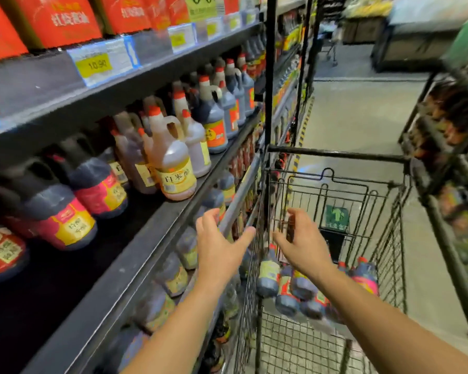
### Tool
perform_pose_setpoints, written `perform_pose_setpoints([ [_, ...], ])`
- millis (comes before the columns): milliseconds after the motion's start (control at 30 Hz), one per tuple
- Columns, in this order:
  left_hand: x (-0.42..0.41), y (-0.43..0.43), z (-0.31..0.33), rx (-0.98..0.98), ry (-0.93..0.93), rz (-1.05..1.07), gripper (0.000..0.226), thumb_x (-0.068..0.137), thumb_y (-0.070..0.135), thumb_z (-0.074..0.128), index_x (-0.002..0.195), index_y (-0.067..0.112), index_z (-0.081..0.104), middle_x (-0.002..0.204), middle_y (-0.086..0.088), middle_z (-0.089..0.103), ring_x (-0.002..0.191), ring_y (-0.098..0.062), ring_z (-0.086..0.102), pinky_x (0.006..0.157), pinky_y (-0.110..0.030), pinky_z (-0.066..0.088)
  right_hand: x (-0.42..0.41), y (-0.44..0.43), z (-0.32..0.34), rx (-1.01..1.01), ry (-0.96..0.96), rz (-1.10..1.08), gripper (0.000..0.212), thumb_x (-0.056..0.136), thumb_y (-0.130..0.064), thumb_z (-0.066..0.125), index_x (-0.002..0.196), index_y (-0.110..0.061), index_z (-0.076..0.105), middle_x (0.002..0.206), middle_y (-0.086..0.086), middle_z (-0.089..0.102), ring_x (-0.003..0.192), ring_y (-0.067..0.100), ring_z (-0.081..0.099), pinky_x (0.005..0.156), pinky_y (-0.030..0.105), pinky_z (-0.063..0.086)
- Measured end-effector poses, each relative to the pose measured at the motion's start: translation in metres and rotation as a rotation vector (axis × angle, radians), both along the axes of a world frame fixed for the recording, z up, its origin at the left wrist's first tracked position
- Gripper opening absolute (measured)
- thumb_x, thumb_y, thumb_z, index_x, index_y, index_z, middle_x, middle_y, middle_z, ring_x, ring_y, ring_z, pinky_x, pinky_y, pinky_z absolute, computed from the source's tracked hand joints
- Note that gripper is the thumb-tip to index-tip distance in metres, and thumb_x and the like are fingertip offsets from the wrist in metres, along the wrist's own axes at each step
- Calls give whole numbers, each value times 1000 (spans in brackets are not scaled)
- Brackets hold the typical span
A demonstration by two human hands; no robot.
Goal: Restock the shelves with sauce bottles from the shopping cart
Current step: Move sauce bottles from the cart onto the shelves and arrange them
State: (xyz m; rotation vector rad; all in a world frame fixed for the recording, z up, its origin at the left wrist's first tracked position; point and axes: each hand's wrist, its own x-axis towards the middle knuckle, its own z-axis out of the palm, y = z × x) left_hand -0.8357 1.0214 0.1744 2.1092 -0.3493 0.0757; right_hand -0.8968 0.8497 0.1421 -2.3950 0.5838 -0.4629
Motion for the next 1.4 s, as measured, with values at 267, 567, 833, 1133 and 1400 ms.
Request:
perform_pose_setpoints([
  [267,-9,-119,-78,154,261,-205,73,73,42,82,129,12,46,120,-2,49,115,-20,50,92,-29,41,-44,-110,-89,173,245,-209,57,87,-39,62,131,-8,44,122,12,54,112,29,54,90,40,48],
  [567,12,-201,-209,349,591,-266,71,73,33,82,130,8,47,117,-13,60,110,-31,59,92,-43,49,-52,-177,-207,422,524,-427,88,82,-38,62,151,-11,15,152,18,31,136,33,35,111,39,32],
  [833,26,-243,-295,508,659,-274,106,69,46,82,151,15,21,146,-9,40,130,-28,44,103,-44,42,-39,-202,-271,465,834,-567,108,81,-41,66,148,-27,-17,156,25,4,141,44,18,108,61,31],
  [1133,40,-266,-348,599,703,-235,131,56,47,90,152,20,5,145,-12,42,126,-33,49,99,-47,46,-35,-216,-315,486,793,-757,129,64,-47,82,144,-37,-18,149,22,21,132,46,32,99,67,36],
  [1400,35,-277,-361,672,650,-141,116,55,44,90,145,21,21,135,-9,51,115,-32,57,89,-47,52,-38,-216,-323,407,753,-784,130,59,-47,84,144,-39,-14,144,20,30,129,44,37,97,65,39],
])
